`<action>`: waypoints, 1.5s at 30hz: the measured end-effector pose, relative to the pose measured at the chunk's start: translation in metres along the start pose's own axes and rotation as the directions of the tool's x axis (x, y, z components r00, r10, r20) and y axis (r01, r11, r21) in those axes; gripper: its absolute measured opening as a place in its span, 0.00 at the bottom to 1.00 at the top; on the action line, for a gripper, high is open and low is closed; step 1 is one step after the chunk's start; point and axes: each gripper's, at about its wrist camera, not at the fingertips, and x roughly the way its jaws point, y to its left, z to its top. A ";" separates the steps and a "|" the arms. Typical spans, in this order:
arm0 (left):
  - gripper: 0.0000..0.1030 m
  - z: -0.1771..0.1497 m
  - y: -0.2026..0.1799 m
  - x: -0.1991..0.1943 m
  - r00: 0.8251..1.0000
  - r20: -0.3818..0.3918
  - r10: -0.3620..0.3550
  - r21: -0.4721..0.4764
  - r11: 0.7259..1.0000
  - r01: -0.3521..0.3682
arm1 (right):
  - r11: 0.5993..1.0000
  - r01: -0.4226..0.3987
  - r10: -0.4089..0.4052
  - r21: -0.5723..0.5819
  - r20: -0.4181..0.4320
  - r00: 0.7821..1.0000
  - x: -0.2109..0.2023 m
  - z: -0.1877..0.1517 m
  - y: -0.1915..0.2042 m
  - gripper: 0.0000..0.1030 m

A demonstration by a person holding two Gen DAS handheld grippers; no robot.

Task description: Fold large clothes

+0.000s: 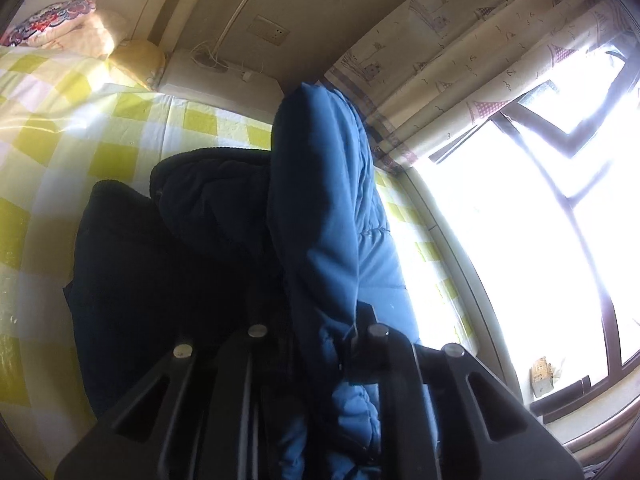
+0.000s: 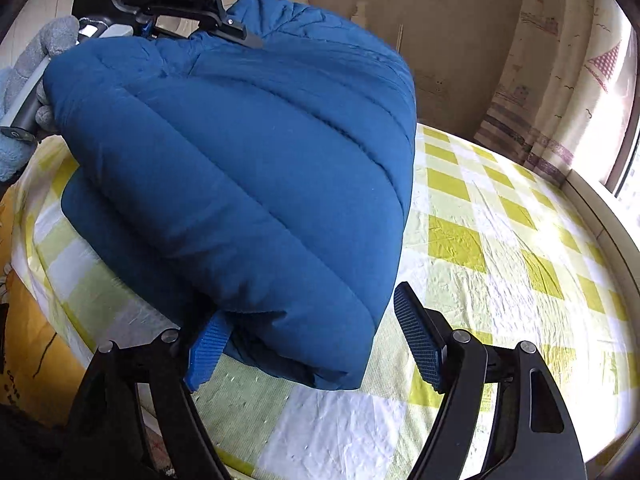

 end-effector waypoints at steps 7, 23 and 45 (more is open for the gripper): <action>0.11 0.005 -0.031 -0.069 0.990 0.139 0.017 0.152 0.988 -0.038 | 1.000 0.003 -0.004 -0.012 -0.024 1.000 0.008 0.004 -0.003 0.70; 0.17 -0.088 0.123 -0.053 0.980 0.193 -0.039 -0.211 0.974 0.080 | 0.989 -0.135 0.135 -0.052 -0.001 0.991 -0.014 0.018 -0.024 0.70; 0.69 -0.046 0.064 -0.132 0.875 0.363 0.320 -0.142 0.947 -0.287 | 0.896 -0.160 0.223 -0.415 0.107 0.969 0.018 0.096 0.127 0.73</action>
